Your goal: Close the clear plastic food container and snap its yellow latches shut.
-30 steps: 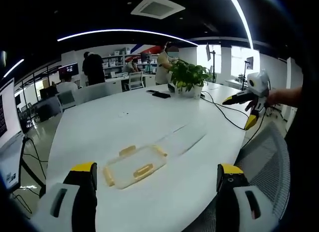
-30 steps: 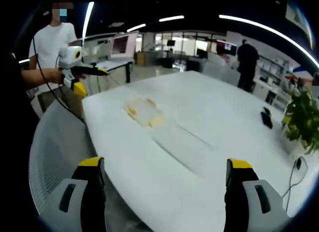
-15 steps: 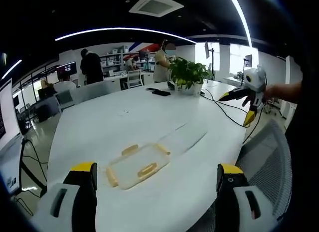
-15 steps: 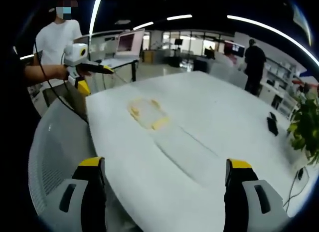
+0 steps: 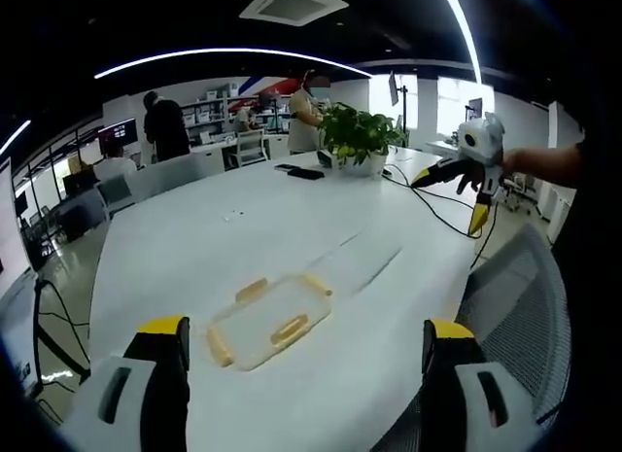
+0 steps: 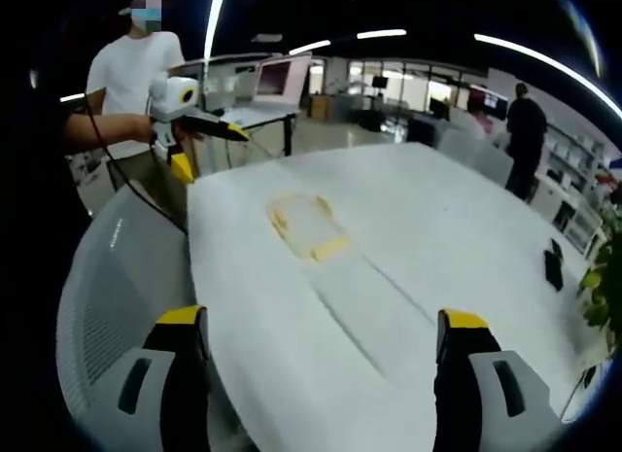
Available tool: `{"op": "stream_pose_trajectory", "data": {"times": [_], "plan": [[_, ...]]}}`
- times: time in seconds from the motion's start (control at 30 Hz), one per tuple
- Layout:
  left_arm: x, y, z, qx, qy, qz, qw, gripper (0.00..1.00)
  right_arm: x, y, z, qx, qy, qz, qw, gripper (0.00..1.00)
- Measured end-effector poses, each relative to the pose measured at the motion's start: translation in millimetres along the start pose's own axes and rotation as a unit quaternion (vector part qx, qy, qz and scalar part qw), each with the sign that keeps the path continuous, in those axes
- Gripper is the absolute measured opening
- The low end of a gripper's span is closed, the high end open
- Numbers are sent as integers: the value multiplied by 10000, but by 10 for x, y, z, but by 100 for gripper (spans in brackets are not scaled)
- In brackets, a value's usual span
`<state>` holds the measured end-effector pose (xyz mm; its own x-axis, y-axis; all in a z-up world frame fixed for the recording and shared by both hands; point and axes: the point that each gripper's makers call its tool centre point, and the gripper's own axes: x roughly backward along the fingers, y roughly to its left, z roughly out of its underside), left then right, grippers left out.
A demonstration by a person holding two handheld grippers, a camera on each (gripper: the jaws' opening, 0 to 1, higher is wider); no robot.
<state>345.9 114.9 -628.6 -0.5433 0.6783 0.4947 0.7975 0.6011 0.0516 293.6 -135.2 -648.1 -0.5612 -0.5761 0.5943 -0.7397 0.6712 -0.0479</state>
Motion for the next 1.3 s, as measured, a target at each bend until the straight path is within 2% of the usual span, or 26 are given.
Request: {"op": "stream_pose_trajectory", "data": {"times": [0.47, 0.87, 1.3], "plan": [[-56, 147, -37, -132, 44, 126, 9998, 96, -245, -60, -58, 304, 191, -446, 9984, 95], [-125, 271, -5, -354, 238, 284, 9987, 96, -443, -185, -156, 691, 330, -715, 9945, 93], [-301, 388, 29, -739, 463, 578, 9945, 94, -681, -272, -273, 1085, 458, -963, 9884, 91]]}}
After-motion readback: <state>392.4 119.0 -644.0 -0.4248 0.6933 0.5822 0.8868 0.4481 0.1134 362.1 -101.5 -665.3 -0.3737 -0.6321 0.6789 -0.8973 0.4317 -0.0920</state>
